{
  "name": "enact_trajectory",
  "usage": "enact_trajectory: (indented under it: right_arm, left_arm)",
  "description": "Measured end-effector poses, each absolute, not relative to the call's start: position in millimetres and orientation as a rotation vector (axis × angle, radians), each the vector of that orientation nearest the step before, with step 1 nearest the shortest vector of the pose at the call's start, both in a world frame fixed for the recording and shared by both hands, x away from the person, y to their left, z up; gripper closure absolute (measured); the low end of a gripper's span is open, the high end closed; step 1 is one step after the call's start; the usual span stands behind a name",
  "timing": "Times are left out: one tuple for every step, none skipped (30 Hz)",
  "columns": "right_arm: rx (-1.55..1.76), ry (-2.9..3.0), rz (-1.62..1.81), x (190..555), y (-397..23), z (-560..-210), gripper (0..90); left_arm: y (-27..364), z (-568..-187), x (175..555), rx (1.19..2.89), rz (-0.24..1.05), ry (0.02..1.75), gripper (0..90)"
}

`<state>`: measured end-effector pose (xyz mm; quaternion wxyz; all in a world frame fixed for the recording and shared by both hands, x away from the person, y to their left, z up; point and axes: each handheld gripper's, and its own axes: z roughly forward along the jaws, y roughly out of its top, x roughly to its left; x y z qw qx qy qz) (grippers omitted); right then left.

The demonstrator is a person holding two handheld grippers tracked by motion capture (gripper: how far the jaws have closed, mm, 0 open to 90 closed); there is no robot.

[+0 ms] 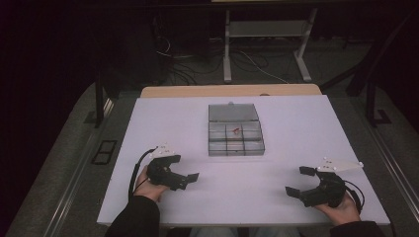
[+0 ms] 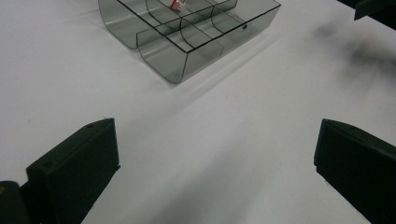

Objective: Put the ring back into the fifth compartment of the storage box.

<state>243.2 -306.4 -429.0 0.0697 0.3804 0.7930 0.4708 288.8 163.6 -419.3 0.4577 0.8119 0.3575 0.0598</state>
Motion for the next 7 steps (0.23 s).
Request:
enact_trajectory:
  right_arm:
    - [1.145,2.386,1.417,243.2,-306.4,-429.0,0.3]
    - [1.145,2.386,1.416,243.2,-306.4,-429.0,0.4]
    - [1.144,2.386,1.416,243.3,-306.4,-429.1,0.4]
    - [1.144,2.386,1.416,243.2,-306.4,-429.1,0.4]
    - [1.143,2.387,1.416,243.2,-306.4,-429.1,0.4]
    - [1.143,2.387,1.416,243.1,-306.4,-429.1,0.4]
    - [1.142,2.387,1.415,243.2,-306.5,-429.2,0.4]
  left_arm:
    - [164.7,-421.2,286.9,1.998,0.147,0.880,0.0]
    - [165.6,-423.2,284.8,1.992,0.148,0.876,0.0]
    - [166.3,-424.1,283.4,1.990,0.151,0.875,0.0]
    - [166.6,-424.5,282.3,1.988,0.150,0.875,0.0]
    - [166.9,-425.1,281.6,1.988,0.152,0.869,0.0]
    - [166.7,-425.6,280.6,1.987,0.150,0.869,0.0]
    - [166.6,-426.0,280.1,1.990,0.146,0.868,0.0]
